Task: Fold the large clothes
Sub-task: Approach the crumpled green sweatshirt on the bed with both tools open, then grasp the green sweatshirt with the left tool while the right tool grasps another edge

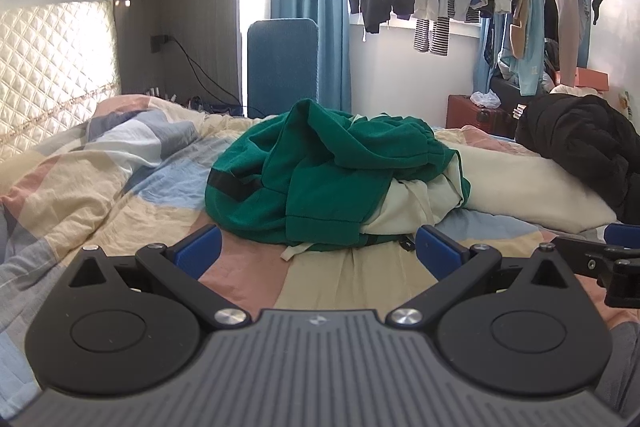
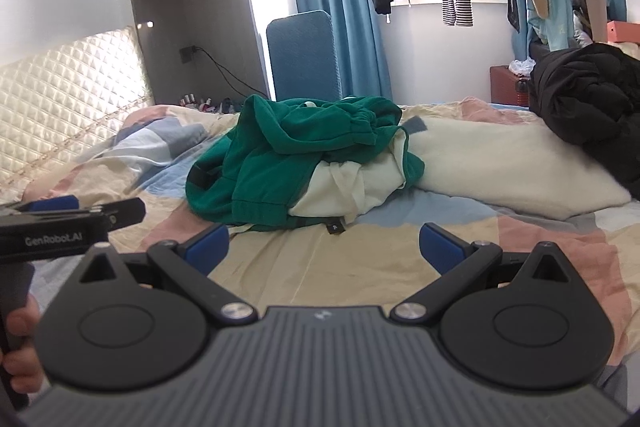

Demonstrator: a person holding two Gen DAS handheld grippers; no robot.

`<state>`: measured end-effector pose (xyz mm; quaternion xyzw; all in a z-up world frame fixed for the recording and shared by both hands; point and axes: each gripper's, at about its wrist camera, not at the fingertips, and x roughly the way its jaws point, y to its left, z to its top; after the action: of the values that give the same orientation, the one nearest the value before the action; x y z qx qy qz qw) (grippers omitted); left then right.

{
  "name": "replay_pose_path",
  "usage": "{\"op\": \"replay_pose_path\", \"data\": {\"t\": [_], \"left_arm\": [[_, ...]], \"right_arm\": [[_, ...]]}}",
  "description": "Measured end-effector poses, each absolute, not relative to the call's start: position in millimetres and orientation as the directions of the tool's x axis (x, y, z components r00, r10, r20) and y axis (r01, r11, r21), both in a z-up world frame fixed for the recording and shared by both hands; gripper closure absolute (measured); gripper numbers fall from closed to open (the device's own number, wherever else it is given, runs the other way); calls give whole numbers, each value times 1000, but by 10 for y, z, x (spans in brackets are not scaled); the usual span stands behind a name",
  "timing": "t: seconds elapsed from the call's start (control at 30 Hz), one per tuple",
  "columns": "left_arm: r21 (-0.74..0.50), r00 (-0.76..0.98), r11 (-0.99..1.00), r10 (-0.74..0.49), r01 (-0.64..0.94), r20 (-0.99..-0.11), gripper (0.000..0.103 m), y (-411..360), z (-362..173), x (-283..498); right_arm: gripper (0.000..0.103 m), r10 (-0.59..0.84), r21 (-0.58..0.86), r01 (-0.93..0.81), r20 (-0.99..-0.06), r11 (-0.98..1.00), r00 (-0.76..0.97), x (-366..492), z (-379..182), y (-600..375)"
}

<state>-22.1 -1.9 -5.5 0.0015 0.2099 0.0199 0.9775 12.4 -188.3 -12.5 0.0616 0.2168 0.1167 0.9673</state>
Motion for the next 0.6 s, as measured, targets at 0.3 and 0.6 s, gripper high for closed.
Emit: {"op": "replay_pose_path", "data": {"t": [0.3, 0.6], "left_arm": [[-2, 911, 999, 46, -51, -409, 0, 40, 51, -212], [-41, 894, 997, 41, -66, -446, 0, 117, 253, 320]], "right_arm": [[0, 234, 185, -170, -420, 968, 877, 164, -46, -1926], [0, 269, 174, -214, -423, 961, 865, 591, 277, -1964]]}}
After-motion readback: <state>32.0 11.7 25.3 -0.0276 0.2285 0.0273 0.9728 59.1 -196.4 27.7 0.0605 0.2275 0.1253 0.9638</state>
